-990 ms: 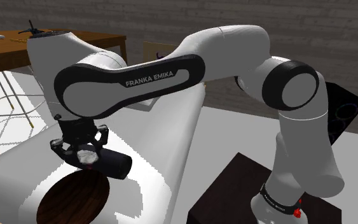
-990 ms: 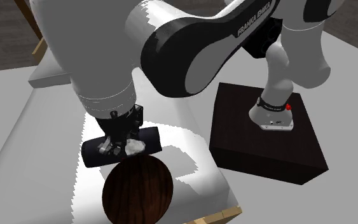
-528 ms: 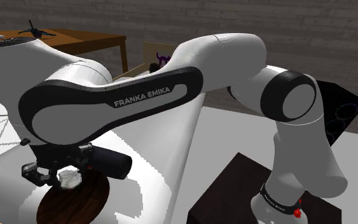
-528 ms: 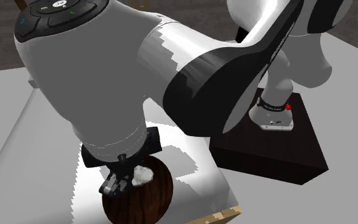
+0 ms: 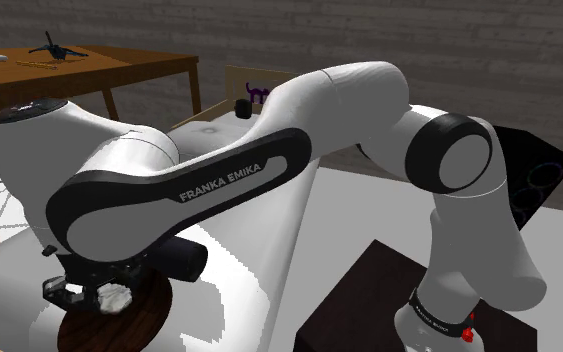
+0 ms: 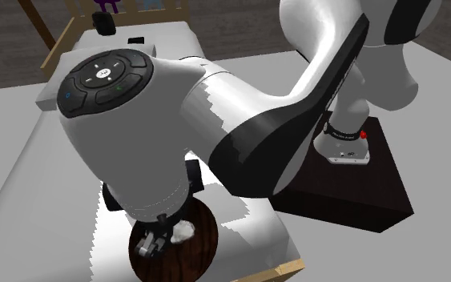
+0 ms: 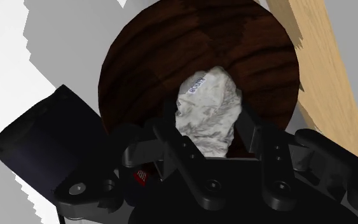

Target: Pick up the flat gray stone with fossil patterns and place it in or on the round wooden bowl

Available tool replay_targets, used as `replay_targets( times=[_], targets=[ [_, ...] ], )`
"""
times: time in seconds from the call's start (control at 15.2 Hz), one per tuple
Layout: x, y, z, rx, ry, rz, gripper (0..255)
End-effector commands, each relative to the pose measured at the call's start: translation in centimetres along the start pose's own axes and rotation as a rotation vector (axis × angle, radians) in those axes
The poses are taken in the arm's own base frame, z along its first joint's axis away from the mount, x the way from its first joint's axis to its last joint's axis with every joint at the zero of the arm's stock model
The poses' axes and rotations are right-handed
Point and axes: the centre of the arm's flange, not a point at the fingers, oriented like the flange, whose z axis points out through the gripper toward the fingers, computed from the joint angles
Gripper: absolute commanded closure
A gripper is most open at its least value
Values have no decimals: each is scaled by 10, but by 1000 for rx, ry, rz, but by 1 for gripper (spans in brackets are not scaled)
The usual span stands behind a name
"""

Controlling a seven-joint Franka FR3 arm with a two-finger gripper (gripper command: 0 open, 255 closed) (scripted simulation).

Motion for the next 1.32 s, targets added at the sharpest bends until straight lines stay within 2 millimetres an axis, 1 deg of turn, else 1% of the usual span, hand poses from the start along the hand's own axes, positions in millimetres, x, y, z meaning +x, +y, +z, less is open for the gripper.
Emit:
replay_targets(
  times=[0.0,0.2,0.73,0.79,1.12,1.25],
  targets=[
    [-1,0,11,0,0,0,255],
    [-2,0,27,0,0,0,255],
    [-2,0,27,0,0,0,255],
    [-2,0,27,0,0,0,0],
    [-2,0,27,0,0,0,0],
    [-2,0,0,0,0,0,0]
  ],
)
